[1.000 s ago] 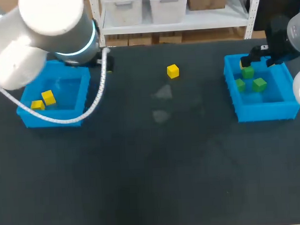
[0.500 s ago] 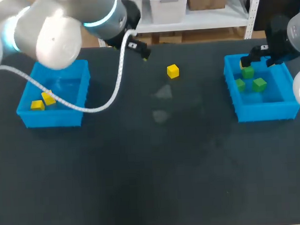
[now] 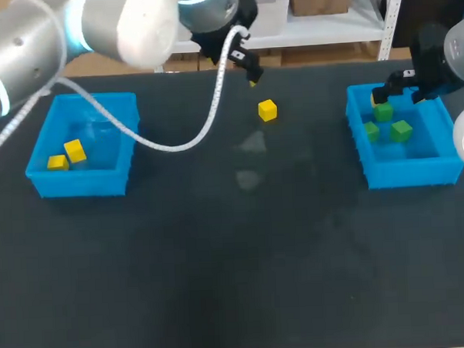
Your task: Put the green cubes in the right bin and the yellow cubes in the left bin.
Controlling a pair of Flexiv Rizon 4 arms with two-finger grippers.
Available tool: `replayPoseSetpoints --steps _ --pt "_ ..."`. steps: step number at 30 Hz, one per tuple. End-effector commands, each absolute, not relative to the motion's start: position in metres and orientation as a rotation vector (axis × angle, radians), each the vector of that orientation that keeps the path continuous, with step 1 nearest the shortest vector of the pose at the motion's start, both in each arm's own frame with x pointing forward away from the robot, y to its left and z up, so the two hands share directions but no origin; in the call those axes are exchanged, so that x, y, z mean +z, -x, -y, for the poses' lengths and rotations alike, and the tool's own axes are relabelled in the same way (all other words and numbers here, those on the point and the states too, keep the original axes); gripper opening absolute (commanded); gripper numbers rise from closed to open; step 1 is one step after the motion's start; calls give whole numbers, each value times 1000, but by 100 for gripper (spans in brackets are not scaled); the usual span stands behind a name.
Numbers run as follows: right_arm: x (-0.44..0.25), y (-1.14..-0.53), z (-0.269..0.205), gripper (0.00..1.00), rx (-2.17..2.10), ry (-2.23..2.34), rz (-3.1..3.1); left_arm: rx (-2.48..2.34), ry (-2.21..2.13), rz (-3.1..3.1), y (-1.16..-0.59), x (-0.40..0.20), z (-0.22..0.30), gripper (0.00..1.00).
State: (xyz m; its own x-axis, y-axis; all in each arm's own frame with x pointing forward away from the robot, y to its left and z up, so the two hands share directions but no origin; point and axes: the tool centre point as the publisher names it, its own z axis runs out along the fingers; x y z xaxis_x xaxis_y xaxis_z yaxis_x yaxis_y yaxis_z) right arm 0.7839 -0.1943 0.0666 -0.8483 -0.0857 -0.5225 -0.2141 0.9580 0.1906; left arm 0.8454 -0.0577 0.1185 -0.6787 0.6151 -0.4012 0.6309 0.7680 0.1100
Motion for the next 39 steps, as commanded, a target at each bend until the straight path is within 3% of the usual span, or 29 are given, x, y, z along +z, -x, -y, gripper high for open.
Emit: replayPoseSetpoints --steps 1,16,23,39 --pt "67 -781 194 100 319 207 -2574 -58 -958 -2691 -865 121 76 100" --pt "67 -781 194 100 319 207 -2574 -34 -930 -2711 -859 126 68 100" --pt "67 -781 194 100 319 207 -2574 41 -998 -2646 -864 99 58 100" --pt "67 -781 194 100 319 207 -2574 -176 -1187 -2639 -874 41 87 100"
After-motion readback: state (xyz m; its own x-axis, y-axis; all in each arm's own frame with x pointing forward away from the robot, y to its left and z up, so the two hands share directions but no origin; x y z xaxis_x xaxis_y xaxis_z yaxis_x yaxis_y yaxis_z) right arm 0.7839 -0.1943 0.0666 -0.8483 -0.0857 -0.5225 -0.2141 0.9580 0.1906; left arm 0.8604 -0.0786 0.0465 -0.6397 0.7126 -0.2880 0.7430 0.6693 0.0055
